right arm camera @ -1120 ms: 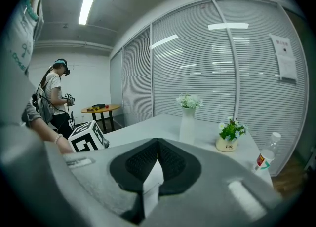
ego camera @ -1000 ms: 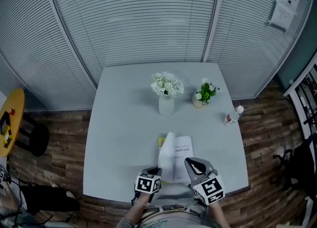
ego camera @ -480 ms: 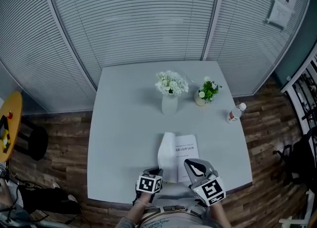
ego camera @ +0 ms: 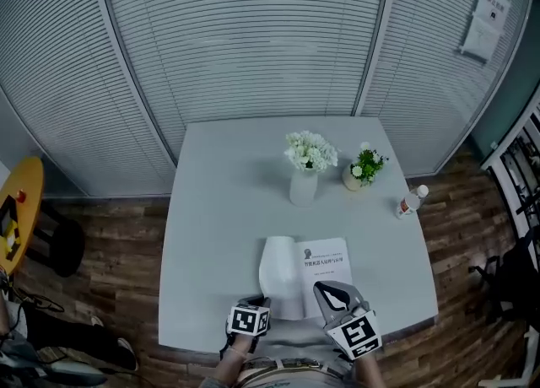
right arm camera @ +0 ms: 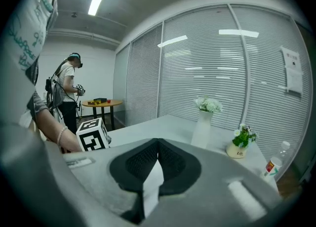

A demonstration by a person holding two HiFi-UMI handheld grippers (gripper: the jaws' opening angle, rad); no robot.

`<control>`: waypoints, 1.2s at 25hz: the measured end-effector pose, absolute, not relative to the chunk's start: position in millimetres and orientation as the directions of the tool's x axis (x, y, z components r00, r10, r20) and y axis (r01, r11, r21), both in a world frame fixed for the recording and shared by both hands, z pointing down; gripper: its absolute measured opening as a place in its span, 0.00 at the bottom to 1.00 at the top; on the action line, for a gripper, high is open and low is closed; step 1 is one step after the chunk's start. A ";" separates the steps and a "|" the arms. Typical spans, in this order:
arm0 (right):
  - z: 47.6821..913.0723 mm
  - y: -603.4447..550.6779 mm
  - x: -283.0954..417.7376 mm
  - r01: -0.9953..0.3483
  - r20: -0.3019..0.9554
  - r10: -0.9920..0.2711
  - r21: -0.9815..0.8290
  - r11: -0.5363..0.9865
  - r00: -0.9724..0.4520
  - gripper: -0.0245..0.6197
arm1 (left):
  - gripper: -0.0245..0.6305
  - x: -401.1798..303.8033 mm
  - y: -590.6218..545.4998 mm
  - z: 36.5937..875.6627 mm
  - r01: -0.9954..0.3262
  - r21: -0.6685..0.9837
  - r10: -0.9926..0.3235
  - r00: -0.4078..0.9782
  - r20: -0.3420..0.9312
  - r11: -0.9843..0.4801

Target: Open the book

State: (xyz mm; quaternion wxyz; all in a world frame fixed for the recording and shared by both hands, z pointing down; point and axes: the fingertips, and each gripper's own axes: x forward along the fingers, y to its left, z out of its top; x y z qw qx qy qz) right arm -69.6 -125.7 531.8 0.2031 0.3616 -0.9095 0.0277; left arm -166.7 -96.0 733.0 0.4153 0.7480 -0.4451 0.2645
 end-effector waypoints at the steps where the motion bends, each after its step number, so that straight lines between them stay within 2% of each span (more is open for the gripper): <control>1: 533.0 -124.7 -70.6 -0.673 0.391 -0.650 0.099 0.733 -0.651 0.04 | 0.06 -171.1 -94.7 735.0 -0.886 0.387 -0.447 0.463 0.765 -0.255; 11: 528.8 -109.3 -70.4 -0.702 0.396 -0.683 0.121 0.702 -0.614 0.04 | 0.06 -186.3 -89.5 747.8 -0.888 0.376 -0.433 0.458 0.776 -0.266; 30: 544.7 -122.5 -20.0 -0.696 0.421 -0.667 0.108 0.710 -0.615 0.04 | 0.07 -196.1 -76.7 769.5 -0.945 0.291 -0.426 0.328 0.843 -0.151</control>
